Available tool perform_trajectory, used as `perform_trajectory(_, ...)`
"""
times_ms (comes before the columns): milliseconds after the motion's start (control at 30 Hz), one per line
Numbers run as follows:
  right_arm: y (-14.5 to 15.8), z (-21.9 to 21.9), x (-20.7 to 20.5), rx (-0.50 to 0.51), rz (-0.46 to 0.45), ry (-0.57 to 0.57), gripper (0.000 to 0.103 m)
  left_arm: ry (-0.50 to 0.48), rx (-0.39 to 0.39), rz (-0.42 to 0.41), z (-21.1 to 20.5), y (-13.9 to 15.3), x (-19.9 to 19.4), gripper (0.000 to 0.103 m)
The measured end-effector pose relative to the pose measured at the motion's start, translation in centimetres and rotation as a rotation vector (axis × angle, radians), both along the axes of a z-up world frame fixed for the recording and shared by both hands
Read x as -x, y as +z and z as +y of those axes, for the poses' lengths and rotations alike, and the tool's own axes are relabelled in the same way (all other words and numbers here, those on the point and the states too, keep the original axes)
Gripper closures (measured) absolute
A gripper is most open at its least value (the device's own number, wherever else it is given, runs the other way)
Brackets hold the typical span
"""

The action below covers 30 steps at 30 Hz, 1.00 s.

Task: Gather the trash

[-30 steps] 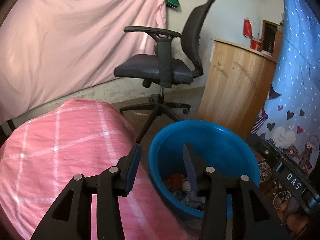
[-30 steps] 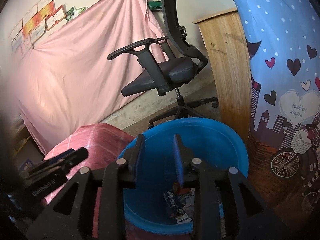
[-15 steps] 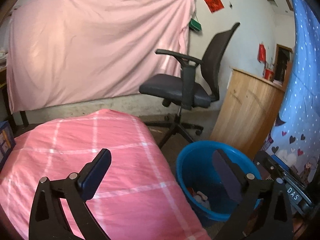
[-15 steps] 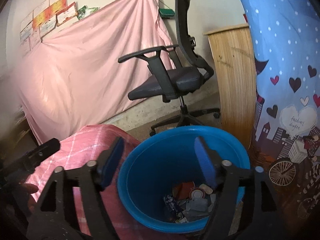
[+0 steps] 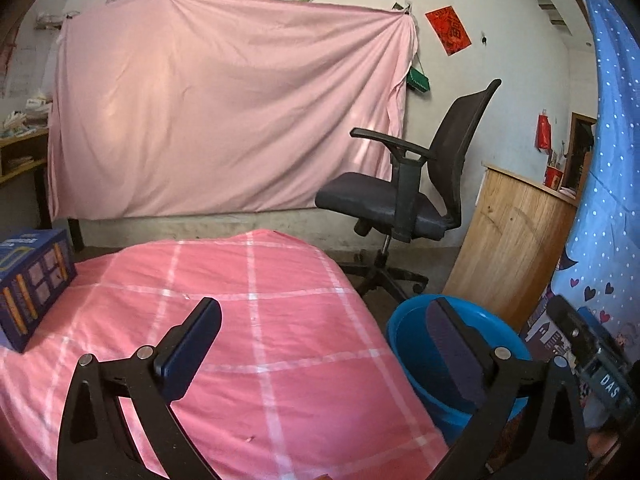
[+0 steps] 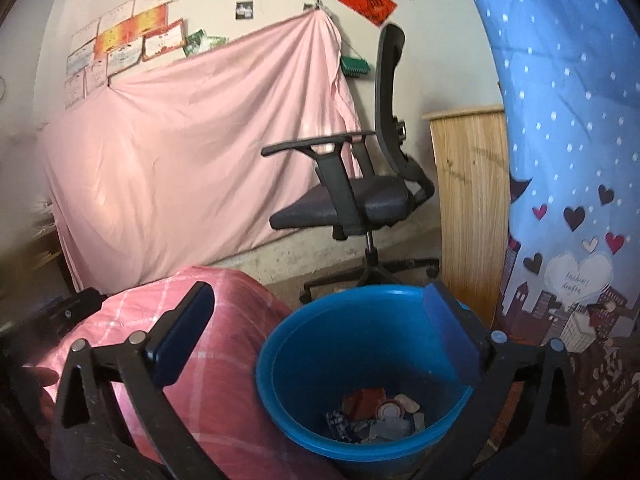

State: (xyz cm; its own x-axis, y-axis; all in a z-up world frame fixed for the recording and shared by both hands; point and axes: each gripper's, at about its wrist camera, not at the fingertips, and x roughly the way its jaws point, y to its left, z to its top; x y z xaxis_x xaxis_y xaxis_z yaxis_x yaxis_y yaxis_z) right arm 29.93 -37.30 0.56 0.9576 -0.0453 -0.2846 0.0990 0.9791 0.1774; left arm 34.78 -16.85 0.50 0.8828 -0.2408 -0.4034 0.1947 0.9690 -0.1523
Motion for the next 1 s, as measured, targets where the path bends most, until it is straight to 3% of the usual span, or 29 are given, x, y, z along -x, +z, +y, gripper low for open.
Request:
perform_trajectory(833, 1.5, 6.1, 10.1, 0.082, -0.074, -0.013, 0.000, 0.054, 0.046, -0.035, 7.9, -0.2, 8.6, 0.002)
perform_trajectory(1000, 1.9, 7.6, 12.0, 0.058, -0.067, 0.003, 0.000, 0.061, 0.042, -0.042, 9.8, 0.0, 10.4, 0.002)
